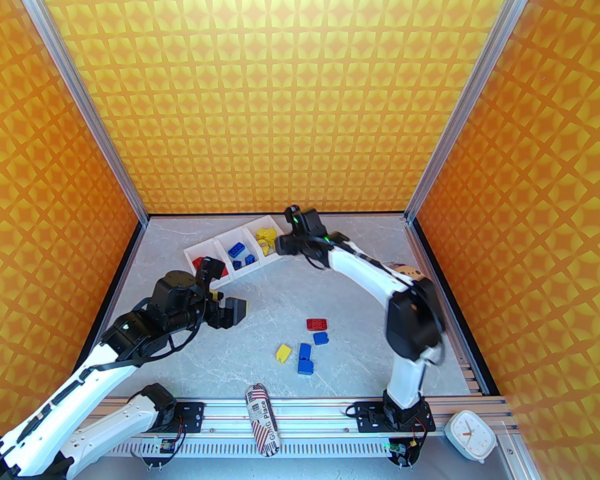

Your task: Sort the legos into containers by color

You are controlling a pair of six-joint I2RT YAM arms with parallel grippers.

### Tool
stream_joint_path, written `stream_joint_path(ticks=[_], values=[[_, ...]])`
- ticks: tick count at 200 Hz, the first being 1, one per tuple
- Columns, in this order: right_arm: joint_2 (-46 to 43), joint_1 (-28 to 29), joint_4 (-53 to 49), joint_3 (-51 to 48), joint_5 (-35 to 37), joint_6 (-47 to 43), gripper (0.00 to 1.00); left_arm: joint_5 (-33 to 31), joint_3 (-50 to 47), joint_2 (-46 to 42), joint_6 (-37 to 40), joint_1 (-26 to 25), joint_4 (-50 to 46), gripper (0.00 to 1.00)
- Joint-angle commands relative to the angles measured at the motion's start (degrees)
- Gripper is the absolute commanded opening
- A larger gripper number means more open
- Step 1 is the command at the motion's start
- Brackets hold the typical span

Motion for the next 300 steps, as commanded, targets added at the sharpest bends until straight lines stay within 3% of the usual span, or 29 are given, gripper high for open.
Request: stream_joint_path(ticks=[1, 31, 74, 109, 172, 221, 300], values=[[-6.01, 0.79, 1.91, -7.62, 0.38, -1.38, 0.62, 1.85, -2.26, 1.13, -1.99, -0.79, 3.15, 0.86], [-13.03, 1.74, 1.32, -16.92, 0.66, -0.48, 0.62, 2.72, -5.29, 3.89, -4.58, -1.37, 6.40, 0.86], [-21.26, 2.08, -0.02, -27.76, 1.54, 2.59, 0.62, 2.71, -11.51, 8.11, -10.41, -7.23, 12.99, 0.84], [-27.46, 2.09, -0.80, -35.52, 4.46, 7.01, 0.63, 0.99, -10.52, 14.86, -12.09, -11.33, 15.44, 0.83], [-34.09, -0.69, -4.69, -40.57, 14.49, 13.02, 0.68, -0.71, 0.55, 29.91, -11.63, -15.68, 15.64, 0.84], [-37.31, -8.04, -7.60, -41.04, 14.77, 11.68, 0.73, -2.20, 12.42, 42.79, -7.58, -17.09, 10.74, 0.84], [-42.41, -11.65, -8.02, -42.77, 14.12, 11.83, 0.75, -2.18, 29.44, 59.50, -0.01, -20.74, 3.71, 0.83]])
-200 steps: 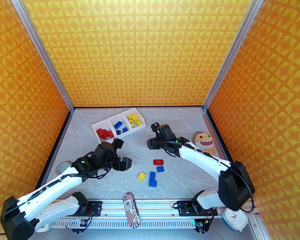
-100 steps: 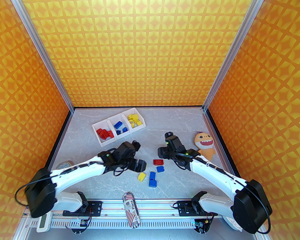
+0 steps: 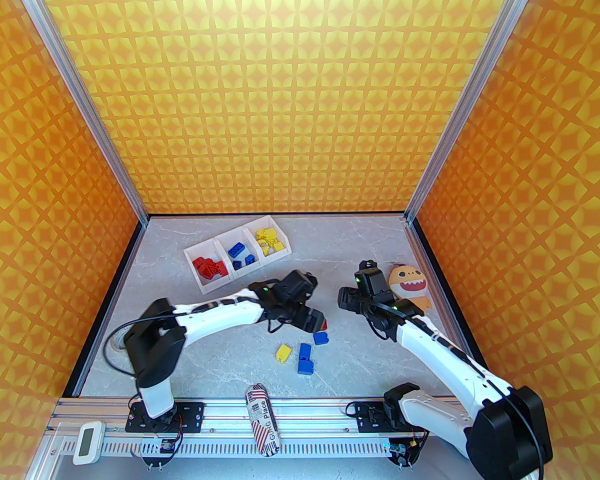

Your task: Sort the legos into containers by color

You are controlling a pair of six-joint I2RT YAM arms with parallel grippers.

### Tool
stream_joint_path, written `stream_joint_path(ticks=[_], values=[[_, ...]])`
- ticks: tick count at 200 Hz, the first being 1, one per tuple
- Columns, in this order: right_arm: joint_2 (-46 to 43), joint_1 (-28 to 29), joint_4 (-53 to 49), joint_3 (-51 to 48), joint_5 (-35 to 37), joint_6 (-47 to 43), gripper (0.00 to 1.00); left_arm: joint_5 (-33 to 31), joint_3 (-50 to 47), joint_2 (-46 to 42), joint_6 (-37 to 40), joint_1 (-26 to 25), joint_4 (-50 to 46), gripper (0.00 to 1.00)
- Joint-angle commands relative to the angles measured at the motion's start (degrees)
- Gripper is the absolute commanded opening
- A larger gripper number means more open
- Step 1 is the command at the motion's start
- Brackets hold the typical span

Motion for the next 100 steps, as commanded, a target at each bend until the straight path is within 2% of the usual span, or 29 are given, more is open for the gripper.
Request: stream_joint_path(ticks=[1, 100], values=[[-2.21, -0.53, -1.16, -0.79, 0.50, 0.45, 0.75, -0.97, 4.29, 2.93, 4.16, -0.88, -4.46, 0.82], [-3.27, -0.89, -2.12, -1.19, -0.24, 0.37, 0.75, -3.27, 11.47, 11.40, 8.85, -2.20, -5.29, 0.82]])
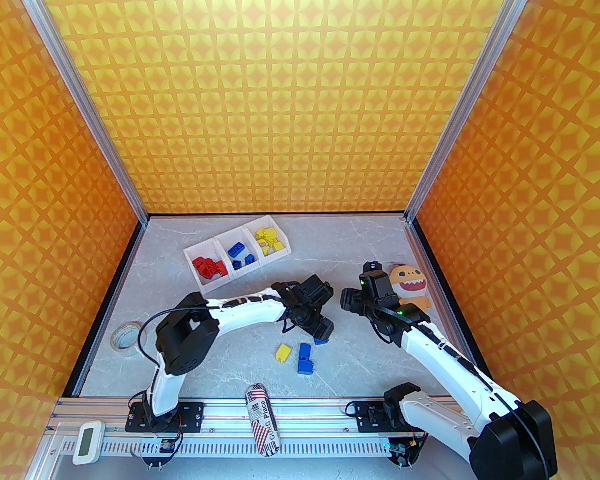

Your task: Sort the legos into containers by color

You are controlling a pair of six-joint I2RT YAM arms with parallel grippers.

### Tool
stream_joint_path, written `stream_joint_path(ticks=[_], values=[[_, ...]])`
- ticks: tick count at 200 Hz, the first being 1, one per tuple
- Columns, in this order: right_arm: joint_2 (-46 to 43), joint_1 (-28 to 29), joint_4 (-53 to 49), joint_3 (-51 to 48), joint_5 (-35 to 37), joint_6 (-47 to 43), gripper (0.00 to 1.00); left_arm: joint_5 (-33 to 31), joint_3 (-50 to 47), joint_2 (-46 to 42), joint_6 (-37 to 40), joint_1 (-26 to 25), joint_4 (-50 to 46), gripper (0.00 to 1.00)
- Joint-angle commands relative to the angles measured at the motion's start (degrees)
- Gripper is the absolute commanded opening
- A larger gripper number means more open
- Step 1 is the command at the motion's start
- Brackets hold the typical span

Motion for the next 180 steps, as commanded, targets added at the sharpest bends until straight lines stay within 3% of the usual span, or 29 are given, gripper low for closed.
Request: stream_joint_path(ticks=[1, 121, 180], values=[[-1.31, -0.51, -1.12, -0.63, -0.21, 0.36, 0.75, -2.50, 2.68, 1.05, 2.26, -0.47, -1.28, 0.82], [-2.08, -0.52, -2.55, 0.00, -0.01, 0.17, 0.76, -5.98, 5.35, 5.76, 3.88, -0.79, -5.01, 0.79], [-3.39, -0.51, -3.65, 0.09, 0.50, -0.09, 0.76, -7.18, 5.96, 7.67, 0.58, 1.50, -5.21, 0.69]])
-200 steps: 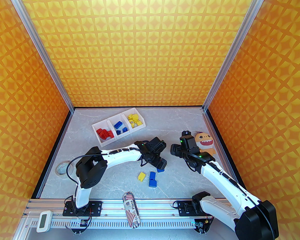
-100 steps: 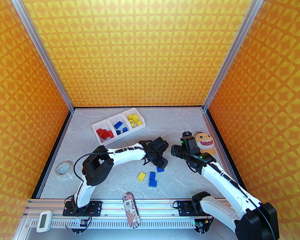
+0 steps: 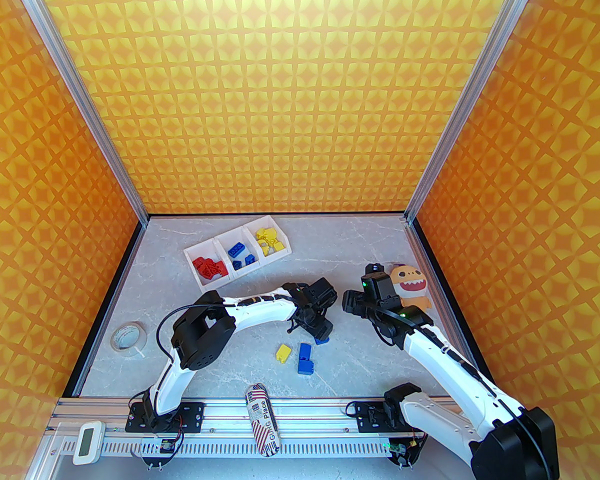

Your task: Sort the legos into containers by color

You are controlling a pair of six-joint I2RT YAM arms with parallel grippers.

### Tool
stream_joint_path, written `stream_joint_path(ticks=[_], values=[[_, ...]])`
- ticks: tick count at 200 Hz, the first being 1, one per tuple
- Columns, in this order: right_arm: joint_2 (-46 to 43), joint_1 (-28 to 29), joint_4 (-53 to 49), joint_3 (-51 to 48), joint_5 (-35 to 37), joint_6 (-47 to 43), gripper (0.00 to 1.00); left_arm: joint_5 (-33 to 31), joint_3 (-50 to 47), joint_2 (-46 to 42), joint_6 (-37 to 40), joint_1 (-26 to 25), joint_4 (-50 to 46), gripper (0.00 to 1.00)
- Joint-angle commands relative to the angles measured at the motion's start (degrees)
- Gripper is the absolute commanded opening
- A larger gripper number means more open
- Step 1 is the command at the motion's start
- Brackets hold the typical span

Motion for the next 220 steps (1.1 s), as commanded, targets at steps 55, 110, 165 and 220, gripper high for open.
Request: stream_joint_path(ticks=[55, 110, 165, 220], values=[[-1.40, -0.21, -1.89, 0.18, 0.47, -0.06, 0.76, -2.87, 0.05, 1.82, -1.91, 2.80, -1.04, 0.57], [-1.39, -0.24, -1.61, -0.13, 0.31, 0.11, 0.76, -4.17, -3.19, -0.04, -2.62, 4.44, -0.80, 0.54], [-1.31, -0.25, -1.52, 0.22, 0.03, 0.11, 0.76, -4.56, -8.65, -3.75, -2.84, 6.36, 0.32, 0.69], [-0.89, -0.21, -1.70, 0.84, -0.30, 0.15, 0.76, -4.67, -12.61, -6.45, -3.18, 7.28, 1.41, 0.72]])
